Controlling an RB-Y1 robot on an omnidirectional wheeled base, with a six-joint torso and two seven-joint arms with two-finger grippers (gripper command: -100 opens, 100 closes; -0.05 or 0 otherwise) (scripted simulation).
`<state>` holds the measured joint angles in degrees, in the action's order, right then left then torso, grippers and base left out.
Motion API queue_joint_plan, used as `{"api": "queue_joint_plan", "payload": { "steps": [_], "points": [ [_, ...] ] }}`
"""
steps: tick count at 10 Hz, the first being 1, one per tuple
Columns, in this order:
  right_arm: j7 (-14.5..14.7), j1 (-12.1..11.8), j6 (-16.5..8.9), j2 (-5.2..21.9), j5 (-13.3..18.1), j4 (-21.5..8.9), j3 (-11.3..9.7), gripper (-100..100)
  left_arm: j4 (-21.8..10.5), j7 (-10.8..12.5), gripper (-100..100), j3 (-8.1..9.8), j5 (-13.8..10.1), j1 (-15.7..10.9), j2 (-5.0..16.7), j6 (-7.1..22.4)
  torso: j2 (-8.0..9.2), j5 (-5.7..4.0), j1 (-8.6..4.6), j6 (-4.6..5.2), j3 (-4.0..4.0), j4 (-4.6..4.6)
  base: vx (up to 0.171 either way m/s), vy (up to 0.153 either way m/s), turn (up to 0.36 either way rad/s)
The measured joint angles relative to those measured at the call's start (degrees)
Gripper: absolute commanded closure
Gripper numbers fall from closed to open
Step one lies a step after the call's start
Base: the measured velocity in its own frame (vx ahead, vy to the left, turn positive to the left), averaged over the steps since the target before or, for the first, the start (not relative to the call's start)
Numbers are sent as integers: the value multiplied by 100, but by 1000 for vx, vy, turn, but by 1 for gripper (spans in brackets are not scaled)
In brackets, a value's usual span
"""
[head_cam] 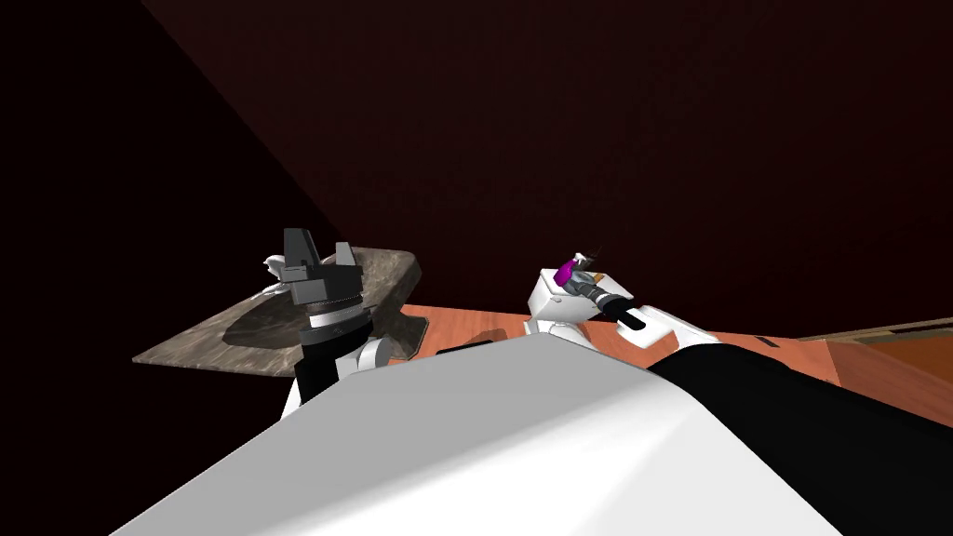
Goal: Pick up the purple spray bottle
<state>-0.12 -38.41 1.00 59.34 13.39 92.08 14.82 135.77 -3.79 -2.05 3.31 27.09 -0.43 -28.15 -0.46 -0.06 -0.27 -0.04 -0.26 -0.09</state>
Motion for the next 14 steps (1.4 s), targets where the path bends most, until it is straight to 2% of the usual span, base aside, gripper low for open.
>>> {"api": "queue_joint_plan", "payload": {
  "steps": [2,4,5,6,7,8,10,12,14],
  "points": [
    [51,-4,-100,264,55,-75,18,-100,0,0,0,0,0,0,0,0,-1,-1,-3,0,-1,0,104,-89,151],
    [133,85,-158,531,146,-278,-2,-100,0,0,0,0,0,0,0,0,-9,-2,-3,0,-5,-2,84,-64,108],
    [141,88,-153,546,150,-290,3,0,0,0,0,0,0,0,0,0,10,0,14,5,5,1,10,-9,-3],
    [140,88,-153,544,150,-288,2,-100,0,0,0,0,0,0,-1,0,27,4,27,6,15,6,-163,-124,238],
    [255,305,-207,423,162,-490,-151,-100,0,0,0,0,0,-3,0,0,79,-4,-8,0,43,15,-205,-127,163],
    [348,473,-261,361,161,-662,-196,-100,-1,0,0,0,0,-2,0,1,103,-6,-14,8,60,24,-93,-38,-15],
    [373,837,-300,375,141,-950,-254,-100,-1,0,0,-1,0,-1,-1,0,54,9,29,9,34,16,-72,-13,87],
    [567,1132,-434,189,148,-1218,-386,-100,-1,0,0,0,0,-2,-1,1,93,-4,-9,13,54,21,-130,-72,107],
    [618,1468,-428,150,155,-1527,-429,-100,-1,0,0,0,0,0,-1,0,58,2,-15,31,36,16,-5,-8,-28]
  ]
}}
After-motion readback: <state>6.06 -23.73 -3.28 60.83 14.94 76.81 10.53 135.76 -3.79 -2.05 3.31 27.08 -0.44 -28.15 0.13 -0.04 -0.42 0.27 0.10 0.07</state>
